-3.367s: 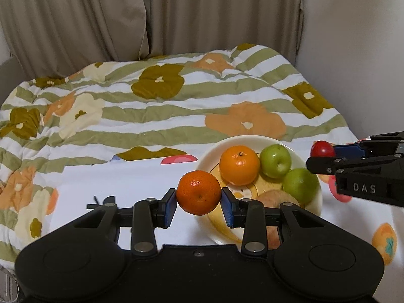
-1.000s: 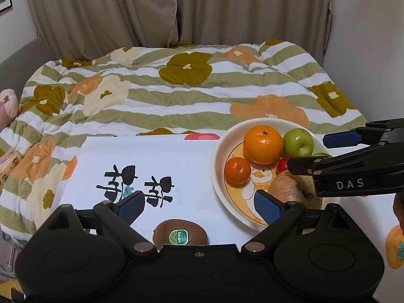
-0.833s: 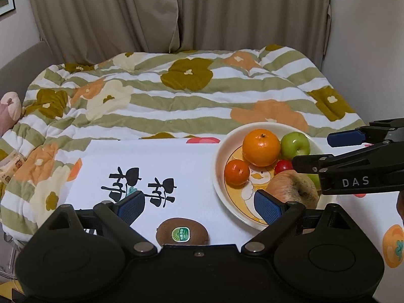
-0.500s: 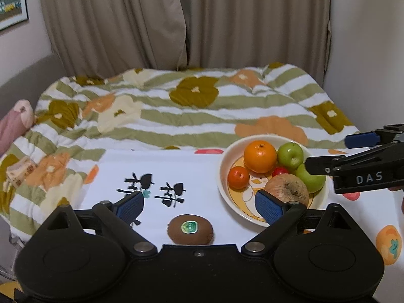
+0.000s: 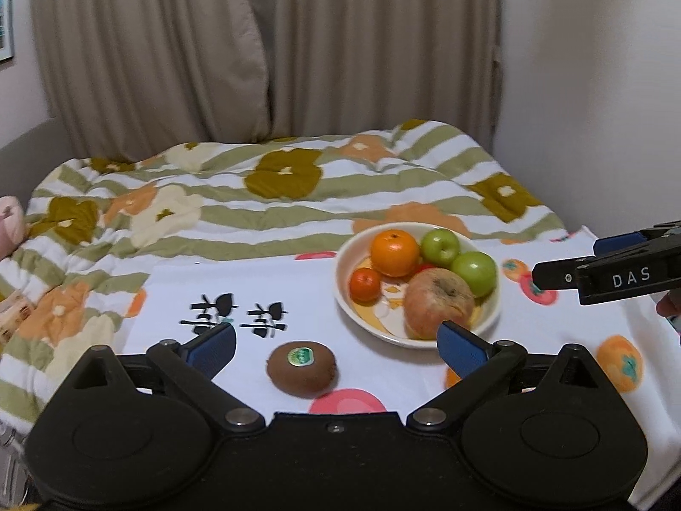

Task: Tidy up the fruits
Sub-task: 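Withdraw both open tools from the bowl, then reach the left tool to another red tomato while the right tool reaches a mandarin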

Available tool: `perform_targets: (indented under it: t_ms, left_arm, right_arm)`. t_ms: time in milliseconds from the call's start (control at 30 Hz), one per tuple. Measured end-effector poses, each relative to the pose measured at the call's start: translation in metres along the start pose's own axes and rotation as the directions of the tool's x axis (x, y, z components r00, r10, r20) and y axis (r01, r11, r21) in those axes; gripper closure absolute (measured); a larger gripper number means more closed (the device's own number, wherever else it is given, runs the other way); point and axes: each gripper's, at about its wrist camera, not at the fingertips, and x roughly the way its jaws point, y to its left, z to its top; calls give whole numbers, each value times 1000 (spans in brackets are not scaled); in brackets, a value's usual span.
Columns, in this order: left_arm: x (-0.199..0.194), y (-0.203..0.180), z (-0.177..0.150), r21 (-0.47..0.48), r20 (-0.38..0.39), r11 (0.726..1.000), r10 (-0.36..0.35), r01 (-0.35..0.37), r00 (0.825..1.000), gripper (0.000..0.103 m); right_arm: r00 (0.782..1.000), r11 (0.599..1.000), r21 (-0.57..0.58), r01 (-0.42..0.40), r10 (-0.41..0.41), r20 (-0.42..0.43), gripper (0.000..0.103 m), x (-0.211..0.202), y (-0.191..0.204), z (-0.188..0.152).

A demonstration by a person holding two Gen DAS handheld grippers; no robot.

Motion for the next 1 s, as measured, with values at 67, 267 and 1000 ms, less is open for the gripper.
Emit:
perform_targets:
  t_ms: [67,267,1000]
  left_arm:
    - [-1,-3,-4,26,7,999,-29,28,1000,1]
    - [7,-23,-23,129,-31,982,-138,141,990,1]
    - [65,-84,-73,383,-257,839,-307,388,917,44]
  right_arm:
    - [1000,999,32,26,-26,-8,0,-6,0,-11]
    - [994,990,91,104,-102,-36,0,-16,3,-40]
    - [993,976,195,98,-84,-79,1,1,-2,-100]
